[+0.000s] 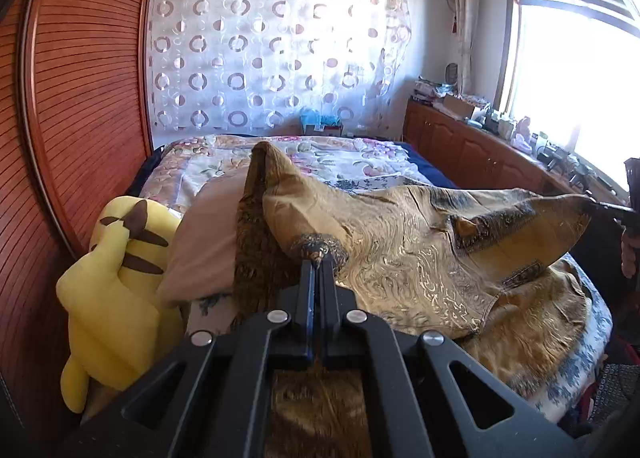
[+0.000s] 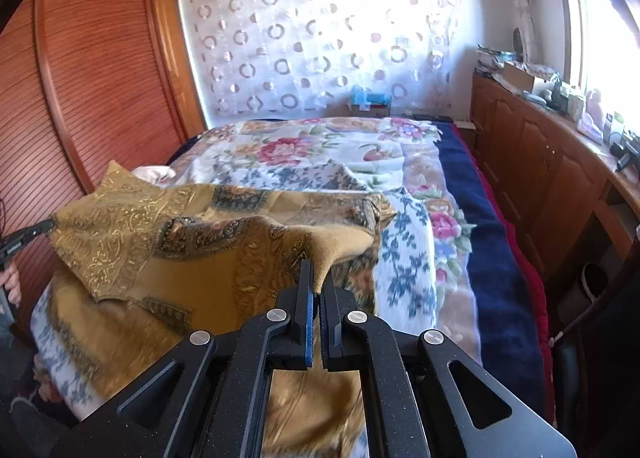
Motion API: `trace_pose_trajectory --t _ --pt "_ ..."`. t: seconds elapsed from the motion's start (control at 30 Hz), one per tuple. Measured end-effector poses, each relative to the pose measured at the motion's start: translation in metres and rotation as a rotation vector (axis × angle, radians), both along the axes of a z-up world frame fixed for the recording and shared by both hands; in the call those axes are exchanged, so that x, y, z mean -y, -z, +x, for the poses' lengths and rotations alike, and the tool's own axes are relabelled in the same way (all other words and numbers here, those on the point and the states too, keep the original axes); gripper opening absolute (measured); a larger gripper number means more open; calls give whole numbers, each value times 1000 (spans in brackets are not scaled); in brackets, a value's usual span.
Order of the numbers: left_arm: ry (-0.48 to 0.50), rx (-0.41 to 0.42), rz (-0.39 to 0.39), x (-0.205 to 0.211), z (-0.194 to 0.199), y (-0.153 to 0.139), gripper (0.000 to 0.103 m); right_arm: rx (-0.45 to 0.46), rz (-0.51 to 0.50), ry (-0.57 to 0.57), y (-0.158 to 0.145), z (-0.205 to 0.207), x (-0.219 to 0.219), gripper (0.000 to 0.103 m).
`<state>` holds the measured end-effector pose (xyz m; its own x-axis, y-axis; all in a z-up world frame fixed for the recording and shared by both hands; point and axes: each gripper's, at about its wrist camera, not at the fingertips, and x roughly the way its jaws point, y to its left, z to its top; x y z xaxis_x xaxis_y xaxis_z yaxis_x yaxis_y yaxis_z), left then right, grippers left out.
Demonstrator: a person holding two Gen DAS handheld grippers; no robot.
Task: Fold small clothes
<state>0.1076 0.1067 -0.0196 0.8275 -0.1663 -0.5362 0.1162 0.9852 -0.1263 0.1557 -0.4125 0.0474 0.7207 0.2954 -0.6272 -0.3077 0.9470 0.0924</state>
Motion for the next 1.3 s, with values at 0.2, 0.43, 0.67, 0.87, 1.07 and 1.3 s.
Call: trace_pose_trajectory --t 0.2,0.43,0.67,0.87,1.07,1.3 --pt "-41 30 -41 -21 -26 -4 0 11 30 -7 -10 -42 4 0" --pt "-55 -26 -26 -31 -39 14 0 16 23 -13 -15 -76 4 0" --pt "-59 -124 2 -22 -53 50 3 -142 -45 22 59 -84 7 0" --pt "-37 -125 0 -20 -63 48 23 -143 -91 55 68 -91 5 27" --pt "-69 -84 30 -16 -71 34 39 -47 -108 59 47 -99 -4 57" --pt "-74 -131 65 -12 -59 47 43 -3 -77 -8 45 -91 -46 71"
